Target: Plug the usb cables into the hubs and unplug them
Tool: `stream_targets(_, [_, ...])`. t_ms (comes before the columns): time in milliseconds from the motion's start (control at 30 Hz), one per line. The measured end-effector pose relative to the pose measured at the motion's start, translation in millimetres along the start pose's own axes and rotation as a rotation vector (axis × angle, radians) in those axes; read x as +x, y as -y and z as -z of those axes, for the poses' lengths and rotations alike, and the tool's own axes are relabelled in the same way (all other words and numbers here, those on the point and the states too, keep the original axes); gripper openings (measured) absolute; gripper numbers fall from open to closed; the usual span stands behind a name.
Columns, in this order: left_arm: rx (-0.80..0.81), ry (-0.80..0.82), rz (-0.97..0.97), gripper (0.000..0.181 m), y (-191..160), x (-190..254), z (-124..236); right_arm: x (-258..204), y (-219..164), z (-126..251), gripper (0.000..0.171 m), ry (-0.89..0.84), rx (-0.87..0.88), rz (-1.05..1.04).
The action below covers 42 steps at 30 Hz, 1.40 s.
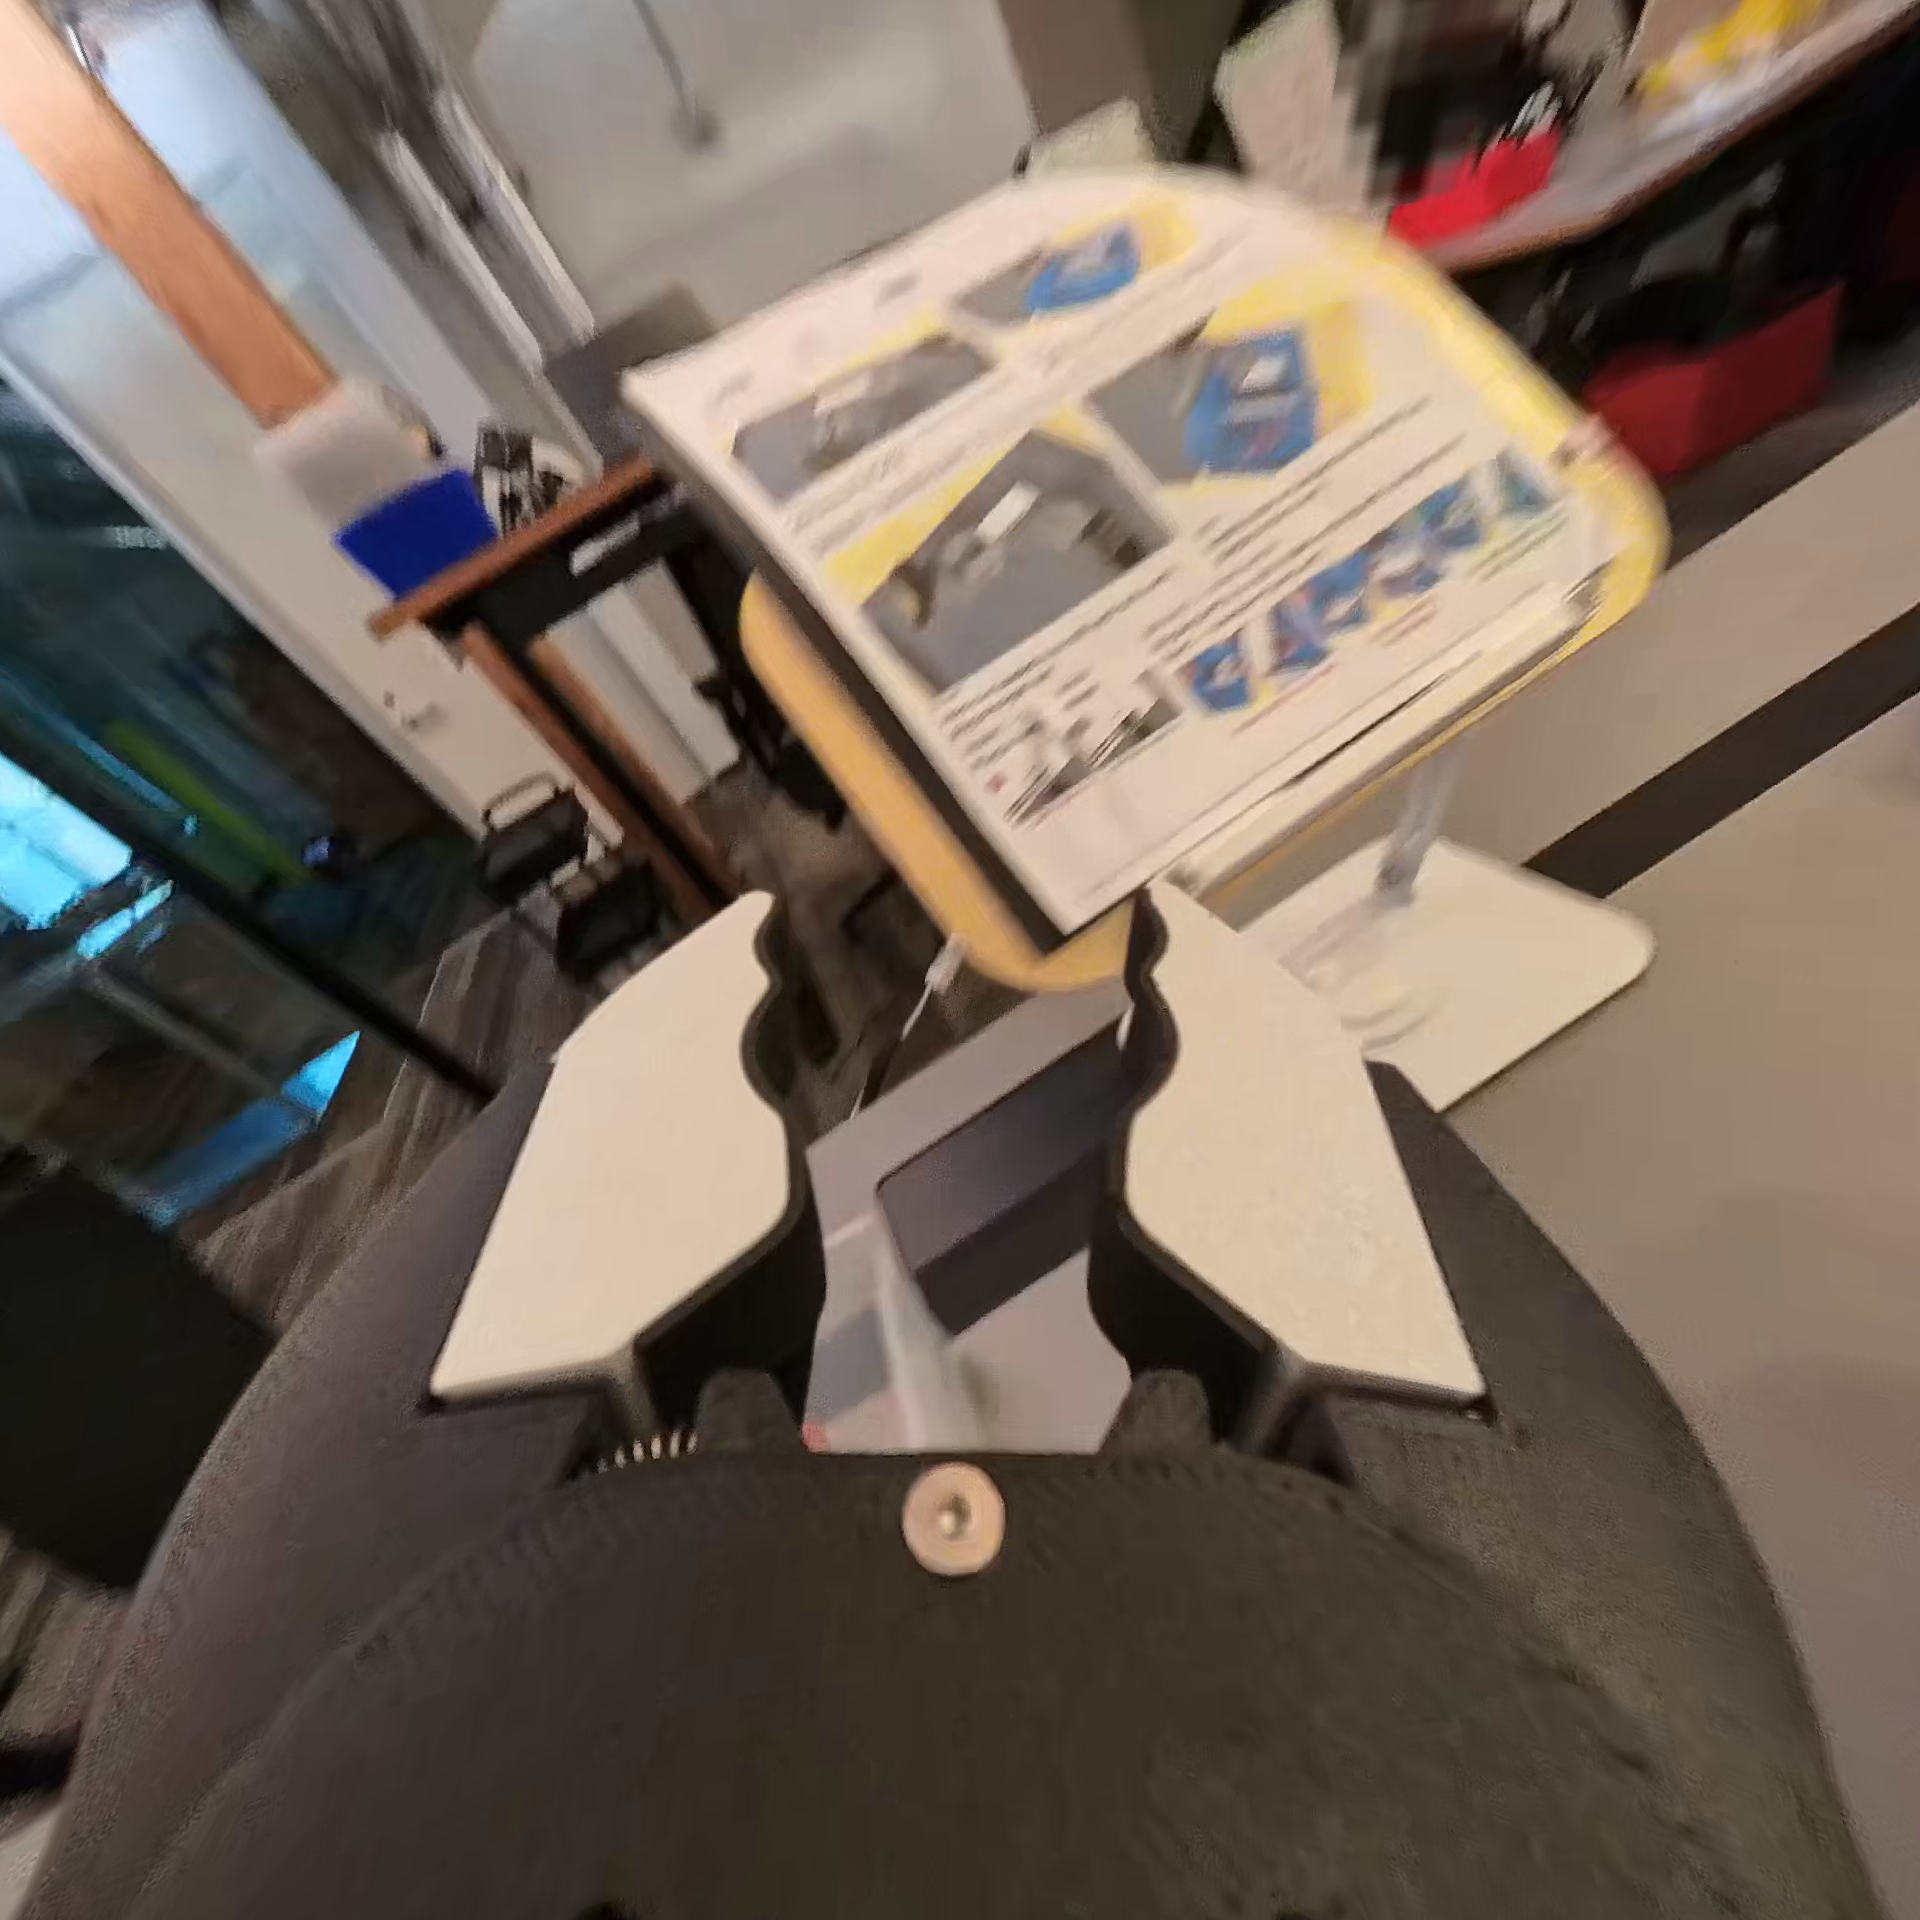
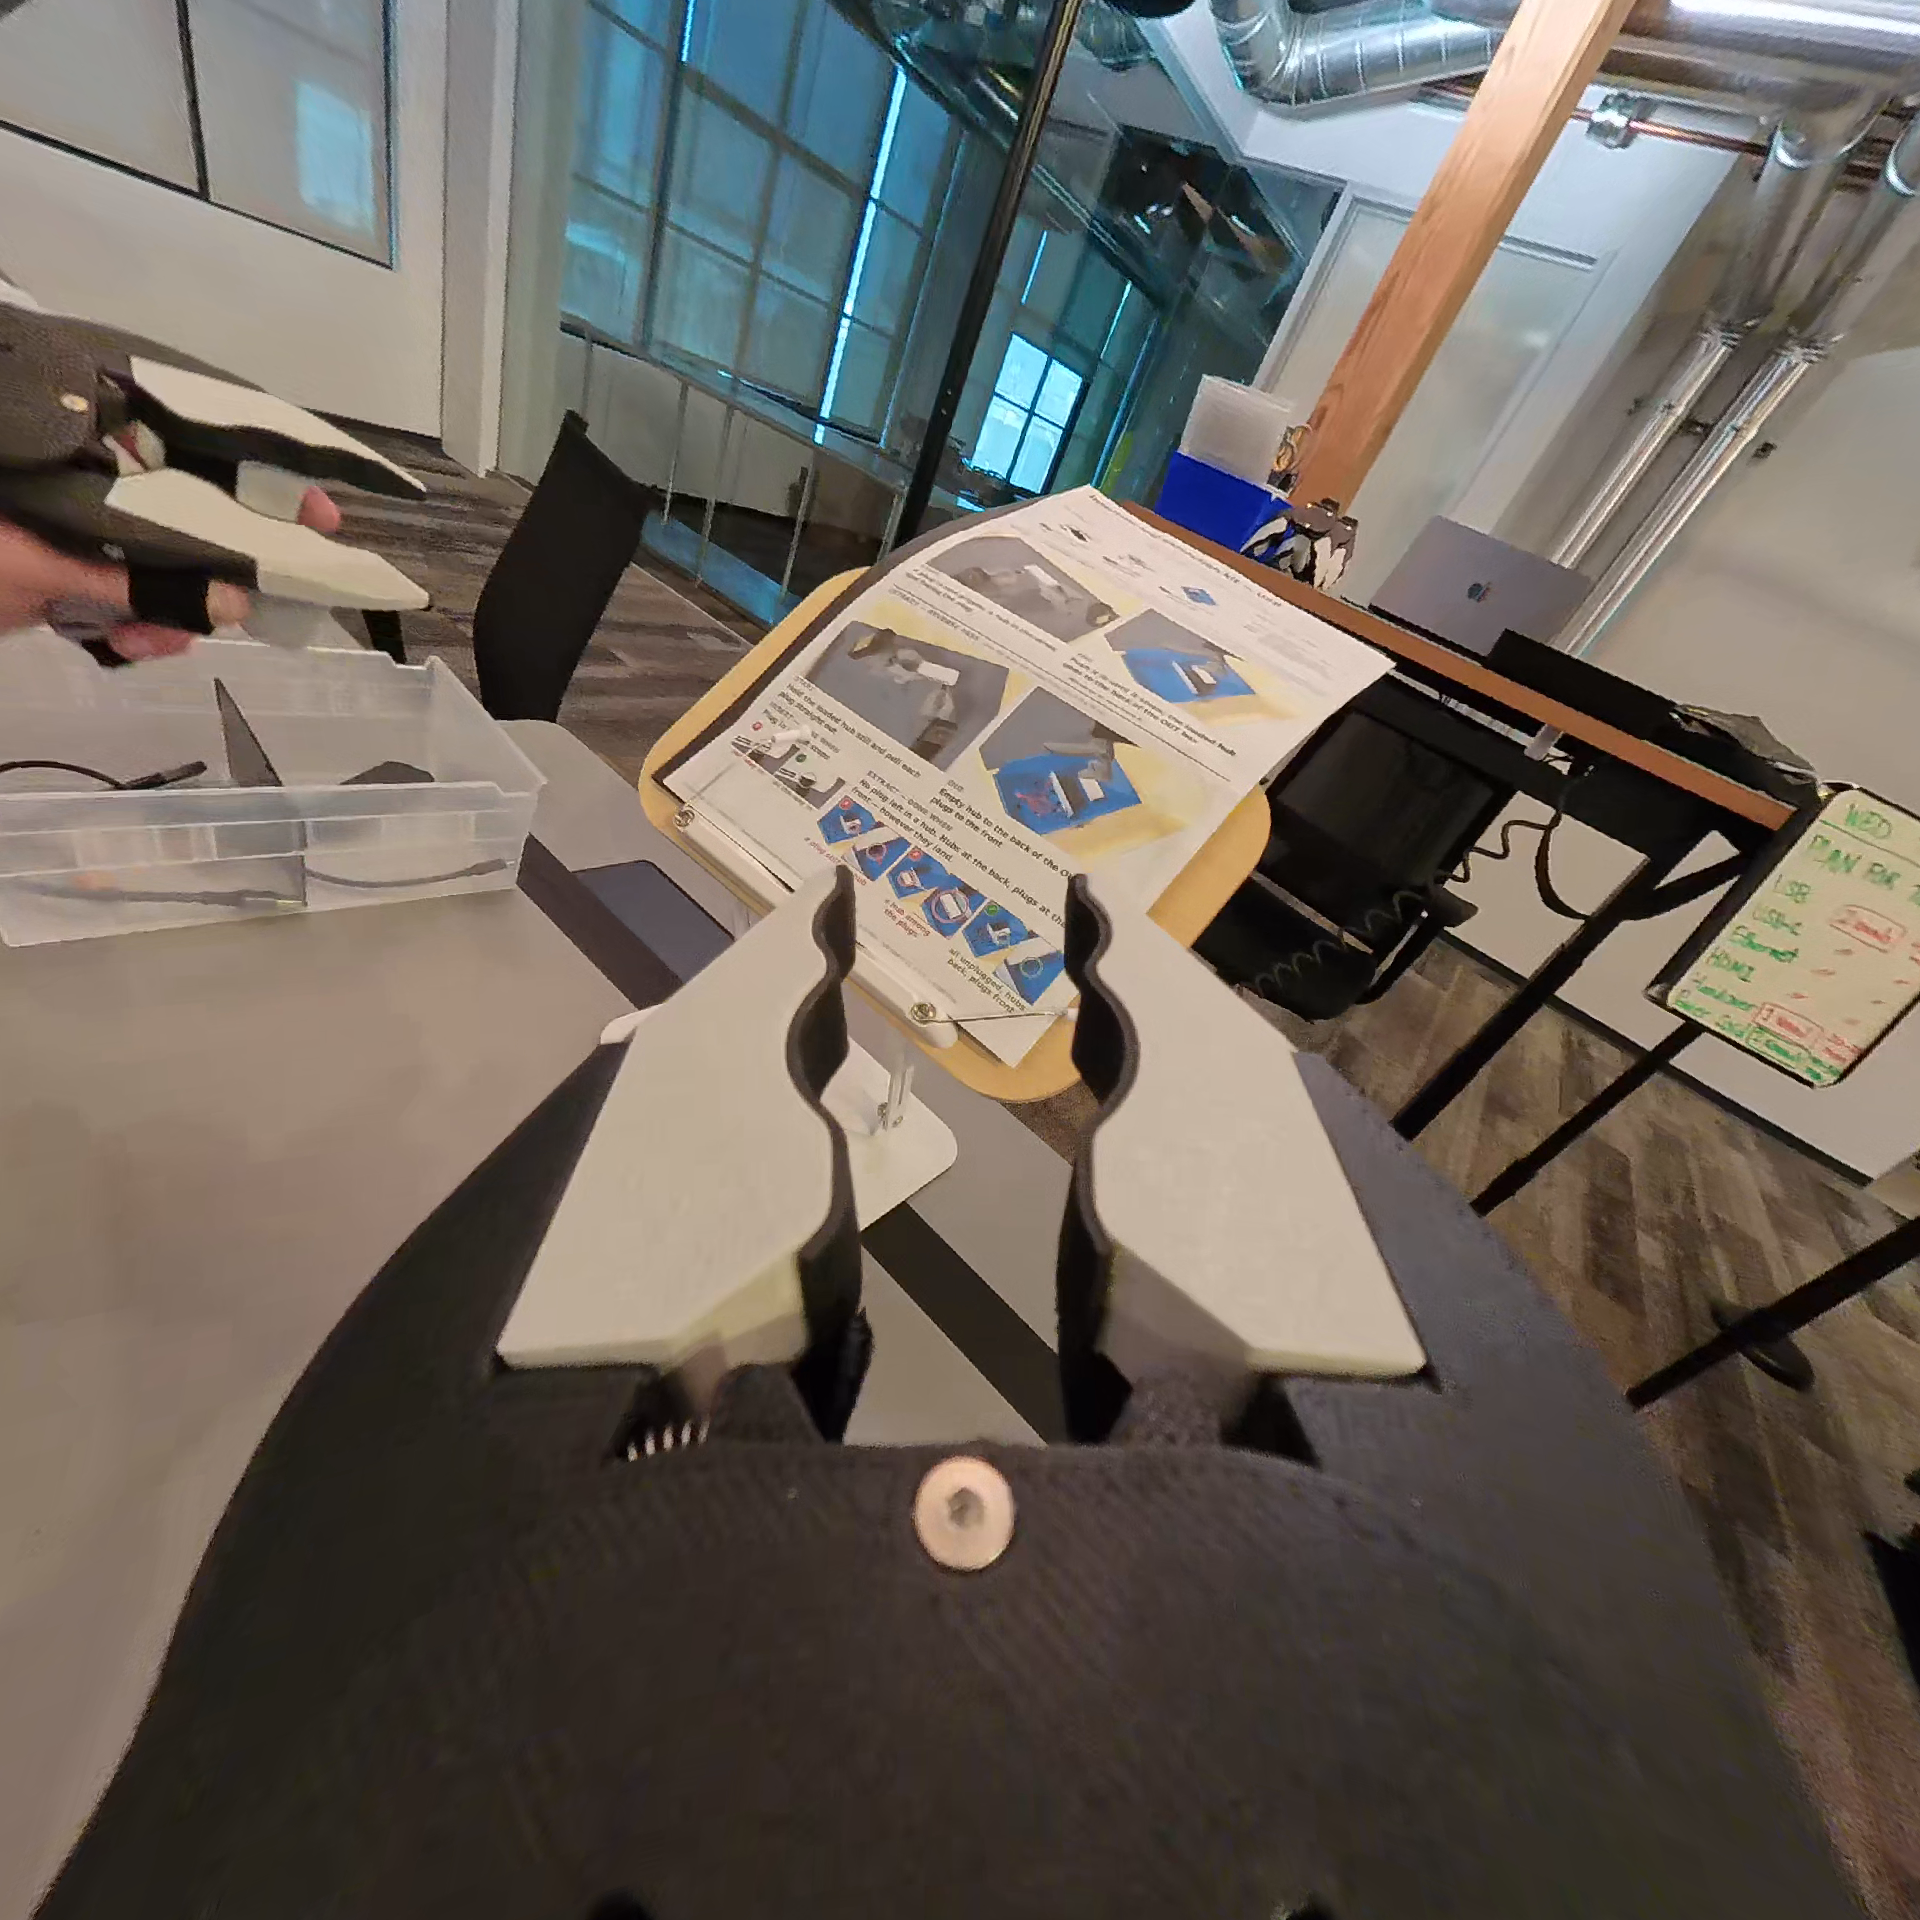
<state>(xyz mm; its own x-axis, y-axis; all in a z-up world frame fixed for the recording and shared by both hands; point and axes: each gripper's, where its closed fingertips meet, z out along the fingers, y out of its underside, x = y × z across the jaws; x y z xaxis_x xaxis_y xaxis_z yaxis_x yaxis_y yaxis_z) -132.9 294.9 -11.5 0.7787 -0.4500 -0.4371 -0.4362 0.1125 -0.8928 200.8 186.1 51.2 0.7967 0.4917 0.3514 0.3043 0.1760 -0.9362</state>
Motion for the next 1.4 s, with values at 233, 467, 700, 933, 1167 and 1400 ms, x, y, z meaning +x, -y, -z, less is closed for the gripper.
stream_targets(233, [-0.558,0.036,0.101,0.061,-133,-103,-6,-1,-16,-13,0.038,0.015,-0.045,-0.005])
stream_targets(467, [-1.054,-0.017,0.173,0.069,-261,-116,-9,-11,-32,-31,0.037,0.050,-0.101,0.008])
stream_targets(700, [-1.352,-0.047,0.240,0.062,-324,-117,-13,-15,-31,-32,0.038,0.071,-0.091,0.009])
stream_targets(933, [-1.480,-0.147,0.297,0.059,-360,-106,-7,-14,-32,-34,0.039,0.082,-0.087,-0.001])
stream_targets(1167, [-1.584,-0.168,0.243,0.050,-366,-106,-8,-17,-38,-39,0.039,0.094,-0.105,-0.005])
stream_targets(1400, [-1.537,-0.133,0.221,0.022,-362,-107,-17,-18,-37,-39,0.039,0.095,-0.102,0.002])
